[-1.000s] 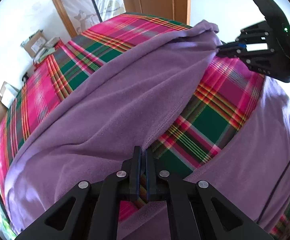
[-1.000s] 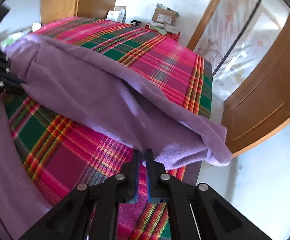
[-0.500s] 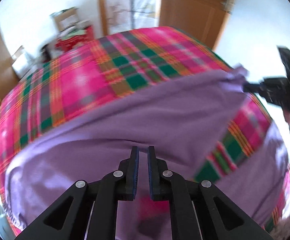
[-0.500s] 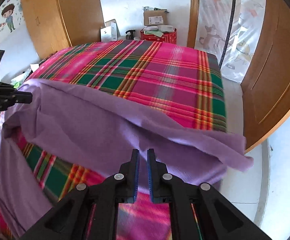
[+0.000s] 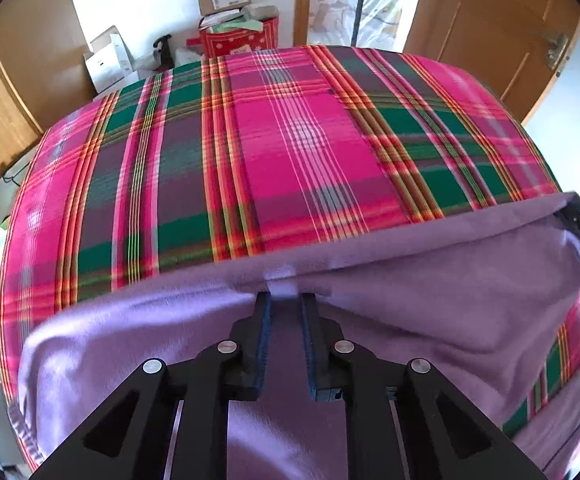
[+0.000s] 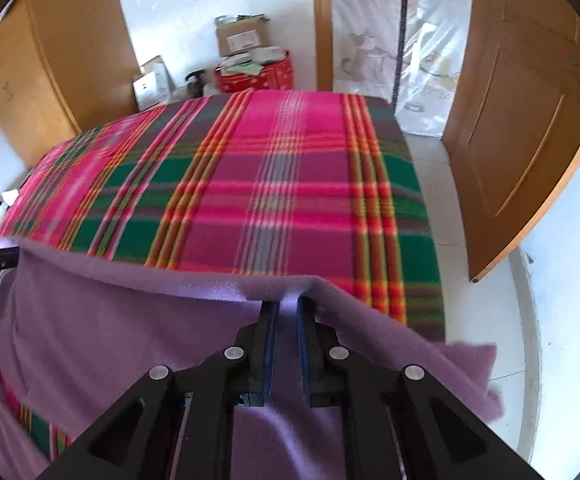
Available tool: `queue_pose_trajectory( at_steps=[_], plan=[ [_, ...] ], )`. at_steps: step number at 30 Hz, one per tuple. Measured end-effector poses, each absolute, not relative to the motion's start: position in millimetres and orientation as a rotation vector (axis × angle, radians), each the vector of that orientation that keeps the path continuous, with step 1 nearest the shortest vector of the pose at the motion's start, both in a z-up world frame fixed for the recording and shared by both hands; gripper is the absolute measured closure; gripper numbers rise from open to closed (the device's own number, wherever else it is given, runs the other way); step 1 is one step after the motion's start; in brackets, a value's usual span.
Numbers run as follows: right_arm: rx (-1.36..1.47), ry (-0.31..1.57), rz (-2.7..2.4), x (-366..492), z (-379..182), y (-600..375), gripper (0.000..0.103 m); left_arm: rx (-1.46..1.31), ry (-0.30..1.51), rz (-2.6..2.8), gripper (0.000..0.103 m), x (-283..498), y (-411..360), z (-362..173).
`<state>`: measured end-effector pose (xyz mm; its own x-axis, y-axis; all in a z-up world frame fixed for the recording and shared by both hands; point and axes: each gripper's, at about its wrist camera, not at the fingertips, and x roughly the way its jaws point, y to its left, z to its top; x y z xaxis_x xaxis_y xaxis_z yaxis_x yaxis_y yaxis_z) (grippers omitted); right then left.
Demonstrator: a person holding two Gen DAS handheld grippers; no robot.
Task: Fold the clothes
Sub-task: 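Pinch the fleece edge with the left gripper while the right gripper releases the leg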
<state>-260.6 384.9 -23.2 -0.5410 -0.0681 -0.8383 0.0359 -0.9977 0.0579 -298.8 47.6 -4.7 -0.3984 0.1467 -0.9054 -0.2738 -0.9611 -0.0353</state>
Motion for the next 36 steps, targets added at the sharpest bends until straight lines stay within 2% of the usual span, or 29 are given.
queue_pose_trajectory(
  at_steps=[6,9,13,16,20,27,36],
  plan=[
    [1.483,-0.003,-2.778,-284.8,-23.4,389.1,0.092,-1.512,0.16,2.463,0.087,-316.8,50.8,-3.5],
    [1.49,0.048,-2.814,-293.6,-23.5,389.7,0.086,-1.493,0.138,2.487,0.087,-327.9,52.9,-1.2],
    [1.497,0.111,-2.857,-302.3,-22.8,391.4,0.085,-1.499,0.096,2.495,0.086,-337.9,50.2,-4.1],
    [1.473,0.075,-2.862,-286.8,-15.6,403.2,0.084,-1.511,0.109,2.492,0.086,-337.0,51.7,-3.8],
    [1.459,-0.013,-2.857,-256.1,-6.4,424.1,0.076,-1.515,0.112,2.49,0.086,-333.2,51.0,-2.0],
    [1.367,-0.016,-2.844,-187.8,3.7,445.6,0.063,-1.521,0.05,2.488,0.086,-305.4,38.2,10.9],
    [1.405,0.121,-2.922,-180.7,-14.0,451.5,0.059,-1.526,0.044,2.436,0.086,-277.5,50.7,16.6]
  ],
)
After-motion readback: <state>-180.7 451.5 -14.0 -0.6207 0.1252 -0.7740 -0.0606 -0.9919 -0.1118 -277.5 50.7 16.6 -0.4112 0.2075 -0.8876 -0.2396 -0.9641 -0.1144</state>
